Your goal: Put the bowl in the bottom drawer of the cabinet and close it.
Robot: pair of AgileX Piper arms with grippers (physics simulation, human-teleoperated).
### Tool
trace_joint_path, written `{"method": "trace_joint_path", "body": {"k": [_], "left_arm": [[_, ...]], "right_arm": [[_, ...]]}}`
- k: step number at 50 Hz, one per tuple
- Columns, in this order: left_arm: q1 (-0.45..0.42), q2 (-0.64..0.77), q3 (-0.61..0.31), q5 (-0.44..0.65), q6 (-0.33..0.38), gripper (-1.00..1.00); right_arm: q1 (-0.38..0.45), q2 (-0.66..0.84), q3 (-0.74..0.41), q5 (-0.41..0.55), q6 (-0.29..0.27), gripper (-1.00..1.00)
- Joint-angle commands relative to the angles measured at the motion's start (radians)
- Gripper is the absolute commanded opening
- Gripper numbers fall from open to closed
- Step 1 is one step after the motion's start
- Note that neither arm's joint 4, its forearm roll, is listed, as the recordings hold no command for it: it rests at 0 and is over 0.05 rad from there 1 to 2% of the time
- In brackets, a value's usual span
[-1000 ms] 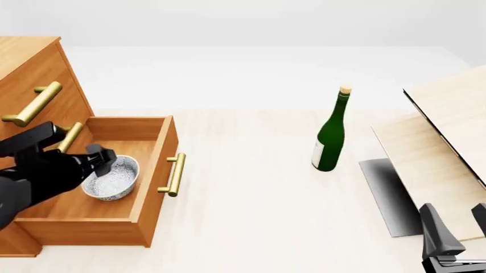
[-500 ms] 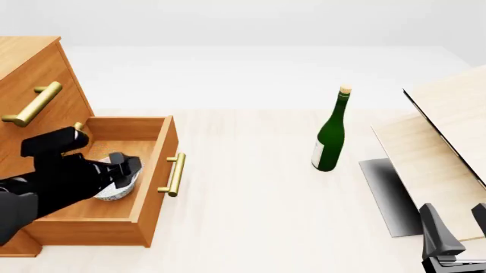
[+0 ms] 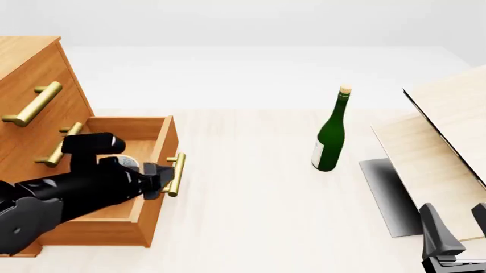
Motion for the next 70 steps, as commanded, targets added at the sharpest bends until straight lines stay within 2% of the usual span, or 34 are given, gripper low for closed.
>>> {"method": "trace_joint_path", "body": {"k": [1, 10, 14, 17, 31, 37, 39, 42, 58, 61, 70], "left_arm": [[-0.068, 0.052, -0.005, -0.023, -0.001, 1.00], [-0.159, 0.099, -0.013, -0.058, -0.029, 1.00], [-0.195, 0.133, 0.006, -0.101, -0.074, 1.00], [-0.242, 0.136, 0.023, -0.129, -0.133, 1.00], [-0.302, 0.184, 0.076, -0.222, -0.236, 1.00], [-0.279, 0.210, 0.099, -0.260, -0.260, 1.00], [-0.276, 0.236, 0.133, -0.307, -0.307, 1.00], [-0.267, 0.263, 0.153, -0.341, -0.333, 1.00], [-0.148, 0.371, 0.193, -0.427, -0.353, 1.00], [-0.090, 0.404, 0.188, -0.438, -0.342, 1.00], [-0.010, 0.491, 0.200, -0.494, -0.340, 1.00]], "right_arm": [[0.000, 0.000, 0.000, 0.000, 0.000, 1.00], [0.000, 0.000, 0.000, 0.000, 0.000, 1.00], [0.000, 0.000, 0.000, 0.000, 0.000, 1.00], [0.000, 0.000, 0.000, 0.000, 0.000, 1.00], [0.000, 0.000, 0.000, 0.000, 0.000, 1.00], [0.000, 0.000, 0.000, 0.000, 0.000, 1.00], [0.000, 0.000, 0.000, 0.000, 0.000, 1.00], [0.000, 0.000, 0.000, 0.000, 0.000, 1.00], [0.000, 0.000, 0.000, 0.000, 0.000, 1.00], [0.000, 0.000, 0.000, 0.000, 0.000, 1.00], [0.000, 0.000, 0.000, 0.000, 0.000, 1.00]]}}
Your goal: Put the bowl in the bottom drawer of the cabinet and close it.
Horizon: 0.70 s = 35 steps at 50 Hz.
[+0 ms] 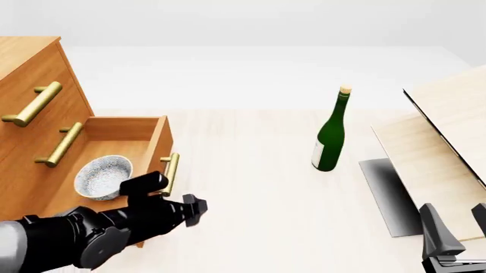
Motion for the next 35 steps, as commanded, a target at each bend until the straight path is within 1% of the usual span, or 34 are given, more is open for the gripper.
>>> {"method": "trace_joint_path", "body": {"k": [1, 2, 5, 7, 12, 13, 15, 17, 30, 35], "left_arm": [[0.122, 0.121, 0.042, -0.084, -0.009, 1.00], [0.122, 0.122, 0.042, -0.084, -0.009, 1.00], [0.170, 0.150, 0.039, -0.090, 0.005, 1.00], [0.187, 0.170, 0.041, -0.100, 0.010, 1.00], [0.211, 0.205, 0.045, -0.121, 0.012, 1.00], [0.240, 0.212, 0.039, -0.111, 0.030, 1.00], [0.243, 0.207, 0.045, -0.114, 0.021, 1.00], [0.270, 0.202, 0.037, -0.098, 0.045, 1.00], [0.340, 0.154, 0.044, -0.059, 0.098, 1.00], [0.379, 0.136, 0.044, -0.041, 0.130, 1.00]], "right_arm": [[0.000, 0.000, 0.000, 0.000, 0.000, 1.00], [0.000, 0.000, 0.000, 0.000, 0.000, 1.00], [0.000, 0.000, 0.000, 0.000, 0.000, 1.00], [0.000, 0.000, 0.000, 0.000, 0.000, 1.00], [0.000, 0.000, 0.000, 0.000, 0.000, 1.00], [0.000, 0.000, 0.000, 0.000, 0.000, 1.00], [0.000, 0.000, 0.000, 0.000, 0.000, 1.00], [0.000, 0.000, 0.000, 0.000, 0.000, 1.00], [0.000, 0.000, 0.000, 0.000, 0.000, 1.00], [0.000, 0.000, 0.000, 0.000, 0.000, 1.00]]}}
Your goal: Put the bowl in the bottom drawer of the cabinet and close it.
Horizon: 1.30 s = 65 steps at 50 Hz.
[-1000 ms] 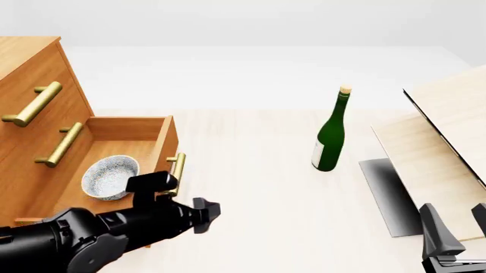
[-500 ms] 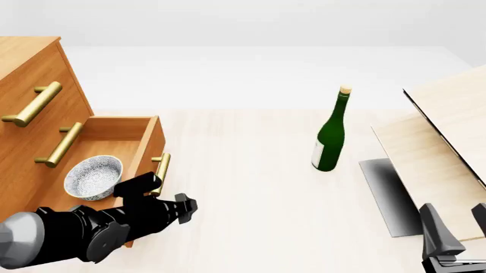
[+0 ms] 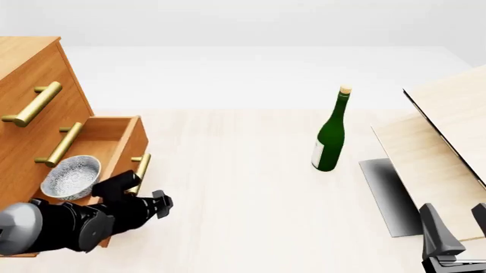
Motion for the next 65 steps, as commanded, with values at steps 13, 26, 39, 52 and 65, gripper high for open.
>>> {"method": "trace_joint_path", "body": {"k": [13, 26, 39, 52, 65], "left_arm": [[0.212, -0.036, 0.027, 0.032, 0.112, 1.00], [0.402, -0.058, -0.002, 0.063, 0.233, 1.00], [0.584, -0.073, -0.022, 0.068, 0.340, 1.00], [0.799, -0.163, -0.043, 0.088, 0.446, 1.00], [0.674, -0.175, -0.021, 0.096, 0.390, 1.00]], "right_arm": [[0.000, 0.000, 0.000, 0.000, 0.000, 1.00], [0.000, 0.000, 0.000, 0.000, 0.000, 1.00], [0.000, 0.000, 0.000, 0.000, 0.000, 1.00], [0.000, 0.000, 0.000, 0.000, 0.000, 1.00], [0.000, 0.000, 0.000, 0.000, 0.000, 1.00]]}}
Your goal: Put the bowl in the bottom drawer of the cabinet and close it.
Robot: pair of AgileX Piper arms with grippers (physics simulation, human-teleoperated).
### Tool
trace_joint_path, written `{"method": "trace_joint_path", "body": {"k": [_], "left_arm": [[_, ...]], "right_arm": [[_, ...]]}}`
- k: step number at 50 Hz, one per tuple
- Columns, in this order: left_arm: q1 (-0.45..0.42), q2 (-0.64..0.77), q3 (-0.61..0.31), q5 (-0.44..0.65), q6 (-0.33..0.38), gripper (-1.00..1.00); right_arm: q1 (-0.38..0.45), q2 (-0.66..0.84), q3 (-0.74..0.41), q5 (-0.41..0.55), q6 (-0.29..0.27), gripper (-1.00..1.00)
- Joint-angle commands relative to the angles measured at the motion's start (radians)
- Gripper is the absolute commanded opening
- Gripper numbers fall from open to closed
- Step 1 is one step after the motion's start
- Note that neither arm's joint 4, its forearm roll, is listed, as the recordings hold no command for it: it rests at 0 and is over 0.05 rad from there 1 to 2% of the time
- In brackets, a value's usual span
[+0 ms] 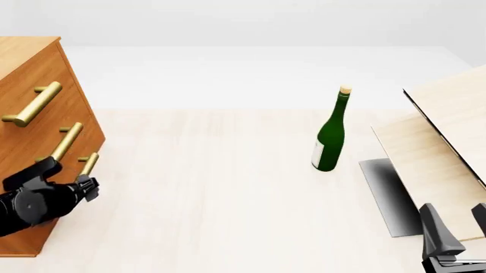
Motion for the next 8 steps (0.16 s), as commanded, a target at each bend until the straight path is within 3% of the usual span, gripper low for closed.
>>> {"method": "trace_joint_path", "body": {"k": [1, 8], "left_arm": [[0.131, -0.085, 0.028, -0.013, -0.037, 1.00], [0.045, -0.097, 0.040, -0.004, -0.061, 1.00]], "right_arm": [[0.000, 0.000, 0.000, 0.000, 0.000, 1.00], [0.000, 0.000, 0.000, 0.000, 0.000, 1.00]]}}
